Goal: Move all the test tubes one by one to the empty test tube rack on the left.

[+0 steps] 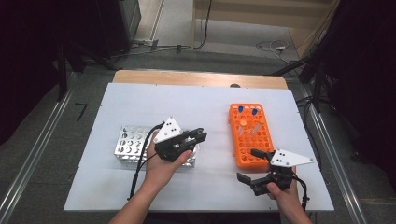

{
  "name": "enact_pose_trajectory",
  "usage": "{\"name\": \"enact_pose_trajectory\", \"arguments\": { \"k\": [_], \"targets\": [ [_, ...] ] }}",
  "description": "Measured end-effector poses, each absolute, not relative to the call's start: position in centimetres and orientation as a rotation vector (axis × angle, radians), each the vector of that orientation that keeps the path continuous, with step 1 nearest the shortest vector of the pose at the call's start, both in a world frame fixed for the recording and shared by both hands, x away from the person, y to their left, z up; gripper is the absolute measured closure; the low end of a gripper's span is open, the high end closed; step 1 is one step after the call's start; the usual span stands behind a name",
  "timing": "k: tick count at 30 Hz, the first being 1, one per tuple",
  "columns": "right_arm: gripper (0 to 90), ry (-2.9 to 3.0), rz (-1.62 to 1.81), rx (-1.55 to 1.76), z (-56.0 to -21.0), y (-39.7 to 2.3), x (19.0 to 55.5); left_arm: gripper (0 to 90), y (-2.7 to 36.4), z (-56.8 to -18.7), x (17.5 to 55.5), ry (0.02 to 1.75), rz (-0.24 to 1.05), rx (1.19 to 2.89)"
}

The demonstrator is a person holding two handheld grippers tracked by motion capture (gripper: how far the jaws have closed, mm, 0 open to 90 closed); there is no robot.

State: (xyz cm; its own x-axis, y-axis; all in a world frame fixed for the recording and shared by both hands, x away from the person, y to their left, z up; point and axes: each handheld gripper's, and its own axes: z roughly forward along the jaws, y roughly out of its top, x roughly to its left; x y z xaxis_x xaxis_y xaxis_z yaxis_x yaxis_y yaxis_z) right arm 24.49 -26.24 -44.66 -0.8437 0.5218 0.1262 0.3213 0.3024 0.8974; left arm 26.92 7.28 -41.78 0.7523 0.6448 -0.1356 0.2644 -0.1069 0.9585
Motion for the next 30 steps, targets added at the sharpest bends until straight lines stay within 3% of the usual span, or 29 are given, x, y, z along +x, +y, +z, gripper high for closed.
{"name": "enact_pose_trajectory", "arguments": {
  "k": [10, 22, 30],
  "targets": [
    [0.0, 2.335, 1.566, 0.861, -45.2, -29.1, 25.0, 76.2, 8.9, -41.6, 28.9, 0.806, 0.433, 1.652],
    [0.0, 2.345, 1.557, 0.862, -45.4, -29.1, 25.3, 76.2, 9.8, -41.9, 30.9, 0.925, 0.499, 1.601],
    [0.0, 2.344, 1.559, 0.866, -45.5, -29.2, 25.3, 76.1, 9.0, -43.0, 31.7, 0.956, 0.470, 1.652]
  ]
}}
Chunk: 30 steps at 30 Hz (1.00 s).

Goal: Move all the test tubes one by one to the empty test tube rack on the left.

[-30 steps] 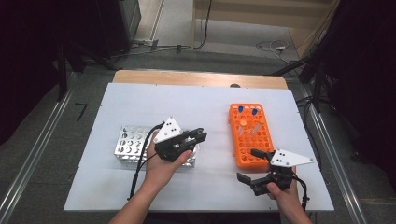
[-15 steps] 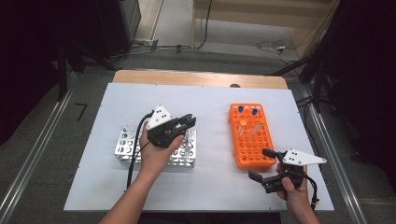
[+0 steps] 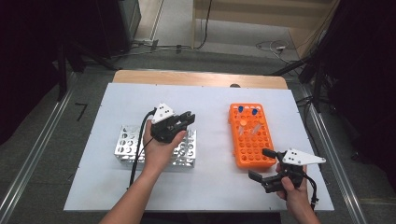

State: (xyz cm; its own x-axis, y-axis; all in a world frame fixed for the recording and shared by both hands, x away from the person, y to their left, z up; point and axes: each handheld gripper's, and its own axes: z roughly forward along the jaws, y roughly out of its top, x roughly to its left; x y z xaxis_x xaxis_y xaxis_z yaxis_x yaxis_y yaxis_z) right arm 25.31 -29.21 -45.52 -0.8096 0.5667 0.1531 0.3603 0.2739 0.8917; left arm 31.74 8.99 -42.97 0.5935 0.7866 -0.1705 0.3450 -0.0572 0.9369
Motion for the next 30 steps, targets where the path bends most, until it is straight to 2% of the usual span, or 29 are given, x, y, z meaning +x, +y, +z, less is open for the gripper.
{"name": "enact_pose_trajectory", "arguments": {
  "k": [18, 20, 21, 22, 23, 24, 27, 28, 29, 30],
  "targets": [
    [0.0, 2.334, 1.571, 0.881, -45.7, -29.4, 25.5, 71.8, 8.4, -43.3, 31.5, 0.987, 0.432, 1.776],
    [0.0, 2.336, 1.567, 0.883, -45.7, -29.4, 25.5, 65.5, 8.4, -43.2, 31.4, 0.984, 0.425, 1.773],
    [0.0, 2.336, 1.567, 0.883, -45.7, -29.4, 25.5, 65.5, 8.5, -43.2, 31.4, 0.988, 0.426, 1.772],
    [0.0, 2.334, 1.568, 0.883, -45.7, -29.4, 25.5, 57.3, 8.6, -43.2, 31.3, 0.993, 0.426, 1.759],
    [0.0, 2.334, 1.568, 0.883, -45.7, -29.4, 25.5, 57.3, 8.7, -43.1, 31.2, 0.991, 0.425, 1.754],
    [0.0, 2.330, 1.567, 0.886, -45.6, -29.4, 25.5, 48.6, 8.9, -42.9, 30.9, 0.992, 0.421, 1.733],
    [0.0, 2.321, 1.569, 0.893, -45.6, -29.4, 25.5, 34.7, 9.0, -42.7, 30.5, 0.984, 0.415, 1.720],
    [0.0, 2.321, 1.569, 0.893, -45.6, -29.4, 25.5, 34.7, 9.1, -42.7, 30.3, 0.975, 0.405, 1.717],
    [0.0, 2.315, 1.565, 0.895, -45.6, -29.5, 25.6, 26.5, 9.1, -42.6, 30.1, 0.966, 0.399, 1.713],
    [0.0, 2.315, 1.565, 0.895, -45.6, -29.5, 25.6, 26.5, 9.1, -42.5, 29.9, 0.959, 0.397, 1.712]
  ]
}}
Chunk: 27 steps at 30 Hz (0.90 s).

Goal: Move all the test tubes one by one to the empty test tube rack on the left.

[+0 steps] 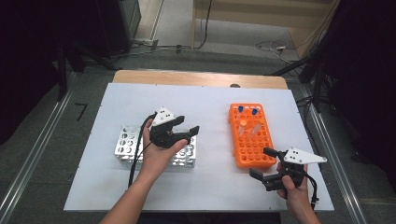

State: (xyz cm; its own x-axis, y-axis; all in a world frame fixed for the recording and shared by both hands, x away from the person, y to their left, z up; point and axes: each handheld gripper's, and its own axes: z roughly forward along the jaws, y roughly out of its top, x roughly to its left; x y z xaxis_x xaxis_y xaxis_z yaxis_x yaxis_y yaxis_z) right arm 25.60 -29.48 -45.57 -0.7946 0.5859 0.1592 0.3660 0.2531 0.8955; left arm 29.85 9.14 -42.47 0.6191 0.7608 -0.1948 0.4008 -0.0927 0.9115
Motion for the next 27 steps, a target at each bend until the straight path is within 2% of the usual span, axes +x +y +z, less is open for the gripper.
{"name": "enact_pose_trajectory", "arguments": {
  "k": [2, 3, 4, 12, 23, 26, 27],
  "targets": [
    [0.0, 2.307, 1.565, 0.900, -45.5, -29.5, 25.8, 16.2, 9.3, -42.3, 29.4, 0.941, 0.385, 1.705],
    [0.0, 2.307, 1.565, 0.900, -45.5, -29.5, 25.8, 16.2, 9.3, -42.2, 29.1, 0.936, 0.382, 1.698],
    [0.0, 2.302, 1.566, 0.911, -45.4, -29.5, 25.9, 11.6, 9.3, -42.1, 28.8, 0.927, 0.379, 1.695],
    [0.0, 2.288, 1.547, 0.928, -45.2, -29.1, 26.6, 1.4, 9.8, -41.6, 26.0, 0.871, 0.349, 1.656],
    [5.0, 2.252, 1.519, 0.991, -45.0, -28.8, 28.9, 0.0, 11.2, -43.0, 23.9, 0.840, 0.317, 1.624],
    [7.6, 2.258, 1.495, 0.997, -45.1, -28.6, 29.3, 0.0, 11.3, -43.1, 23.7, 0.837, 0.322, 1.626],
    [11.4, 2.260, 1.480, 1.009, -45.1, -28.3, 29.8, 0.0, 11.3, -43.3, 23.5, 0.839, 0.320, 1.625]
  ]
}}
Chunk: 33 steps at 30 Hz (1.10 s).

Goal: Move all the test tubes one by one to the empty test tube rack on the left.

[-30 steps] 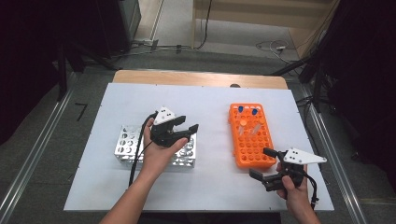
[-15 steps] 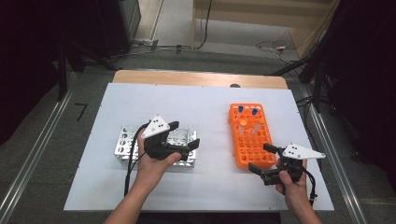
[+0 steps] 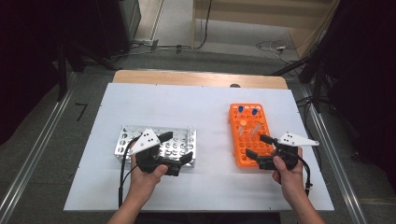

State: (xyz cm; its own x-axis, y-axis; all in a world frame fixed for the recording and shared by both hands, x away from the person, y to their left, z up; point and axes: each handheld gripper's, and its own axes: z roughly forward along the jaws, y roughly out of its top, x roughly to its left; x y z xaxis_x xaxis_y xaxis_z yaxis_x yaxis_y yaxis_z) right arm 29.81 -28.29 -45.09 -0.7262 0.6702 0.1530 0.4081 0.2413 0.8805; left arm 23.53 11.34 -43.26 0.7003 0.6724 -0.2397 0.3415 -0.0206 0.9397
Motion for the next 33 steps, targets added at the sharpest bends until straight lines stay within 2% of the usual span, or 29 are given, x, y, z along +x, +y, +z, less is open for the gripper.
{"name": "enact_pose_trajectory", "arguments": {
  "k": [4, 7, 12, 19, 33],
  "targets": [
    [17.0, 2.254, 1.438, 1.049, -45.3, -27.7, 30.8, 0.0, 11.4, -43.5, 23.4, 0.840, 0.321, 1.632],
    [24.6, 2.261, 1.407, 1.097, -45.7, -27.3, 31.5, 0.0, 11.5, -43.7, 23.3, 0.845, 0.319, 1.637],
    [43.4, 2.237, 1.301, 1.214, -46.2, -26.6, 32.3, 0.0, 11.7, -43.8, 23.3, 0.850, 0.320, 1.631],
    [57.1, 2.213, 1.171, 1.295, -46.7, -26.0, 32.9, 0.0, 11.8, -43.9, 23.4, 0.854, 0.319, 1.630],
    [66.2, 2.167, 1.148, 1.247, -47.1, -25.6, 32.3, 0.0, 11.7, -44.3, 23.3, 0.858, 0.314, 1.640]
  ]
}}
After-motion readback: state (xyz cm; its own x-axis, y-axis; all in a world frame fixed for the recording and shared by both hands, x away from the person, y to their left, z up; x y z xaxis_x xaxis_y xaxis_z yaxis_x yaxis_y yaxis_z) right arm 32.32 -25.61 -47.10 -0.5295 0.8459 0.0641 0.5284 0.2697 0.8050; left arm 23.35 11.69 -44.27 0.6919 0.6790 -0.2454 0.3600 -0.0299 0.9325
